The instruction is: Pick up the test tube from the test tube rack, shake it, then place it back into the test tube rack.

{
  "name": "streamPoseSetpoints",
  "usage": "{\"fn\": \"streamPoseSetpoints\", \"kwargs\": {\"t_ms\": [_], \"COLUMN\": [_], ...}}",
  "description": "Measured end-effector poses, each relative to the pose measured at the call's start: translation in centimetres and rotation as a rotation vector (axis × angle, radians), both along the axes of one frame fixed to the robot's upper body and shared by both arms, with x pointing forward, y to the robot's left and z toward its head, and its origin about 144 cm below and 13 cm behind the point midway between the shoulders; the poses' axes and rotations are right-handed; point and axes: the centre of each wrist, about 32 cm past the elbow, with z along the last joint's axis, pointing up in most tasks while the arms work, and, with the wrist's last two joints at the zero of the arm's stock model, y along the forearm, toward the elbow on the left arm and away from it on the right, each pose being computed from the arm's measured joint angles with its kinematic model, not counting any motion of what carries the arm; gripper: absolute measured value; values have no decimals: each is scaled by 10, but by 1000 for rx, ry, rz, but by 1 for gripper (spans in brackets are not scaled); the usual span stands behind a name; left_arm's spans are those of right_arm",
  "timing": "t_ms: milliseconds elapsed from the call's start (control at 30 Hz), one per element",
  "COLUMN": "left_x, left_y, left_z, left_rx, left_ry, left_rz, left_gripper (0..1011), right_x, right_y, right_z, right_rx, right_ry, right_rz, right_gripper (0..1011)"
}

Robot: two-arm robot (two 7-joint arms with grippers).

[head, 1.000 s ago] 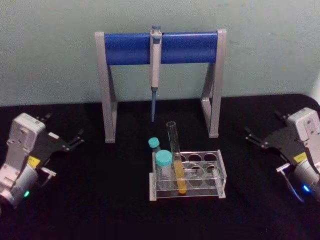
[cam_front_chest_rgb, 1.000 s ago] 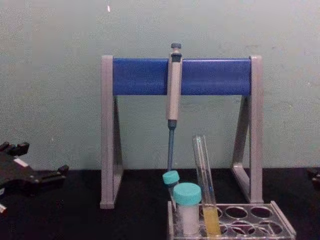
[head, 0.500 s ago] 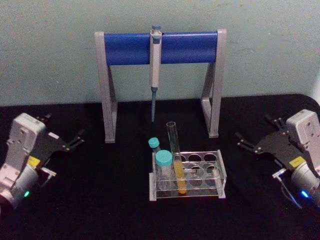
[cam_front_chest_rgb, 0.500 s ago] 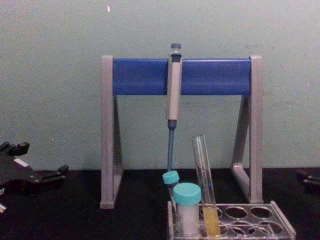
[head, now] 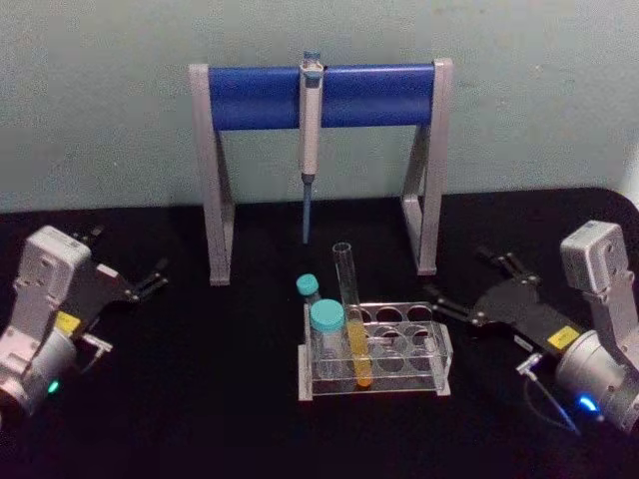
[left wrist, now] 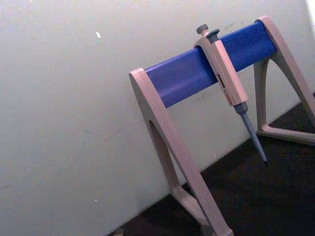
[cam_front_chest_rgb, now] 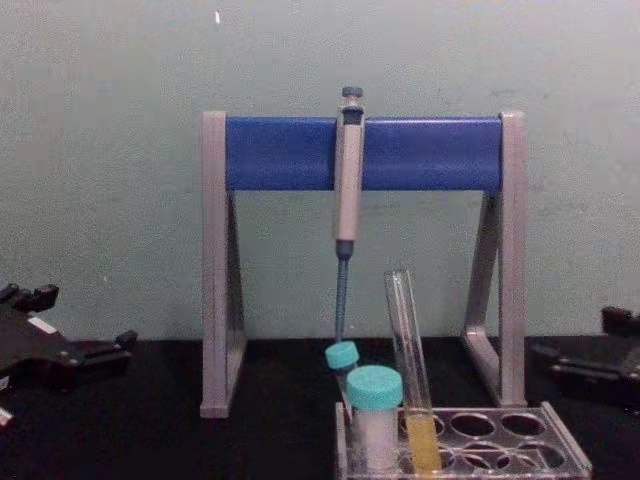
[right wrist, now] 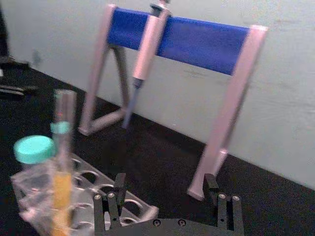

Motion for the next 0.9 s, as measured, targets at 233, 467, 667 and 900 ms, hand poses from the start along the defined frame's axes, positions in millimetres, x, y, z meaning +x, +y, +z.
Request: {"fn": "streamPoseSetpoints", "kwargs": {"t_ms": [233,467,667,900], "left_x": [0,0,0,0], "left_y": [0,0,0,0], "left_z": [0,0,0,0], "left_rx": [0,0,0,0], "left_ry": [0,0,0,0], "left_rz": [0,0,0,0], "left_gripper": [1001,1001,1001,1001], "right_x": [0,4,7,13], "right_y": [12,23,31,42], "right_z": [4,9,13,17], "right_rx": [62,86,93,98], "right_ry": [47,62,76,95], "right_rz": [92,167,223,267], "right_gripper": [1000,1000,1000,1000]}}
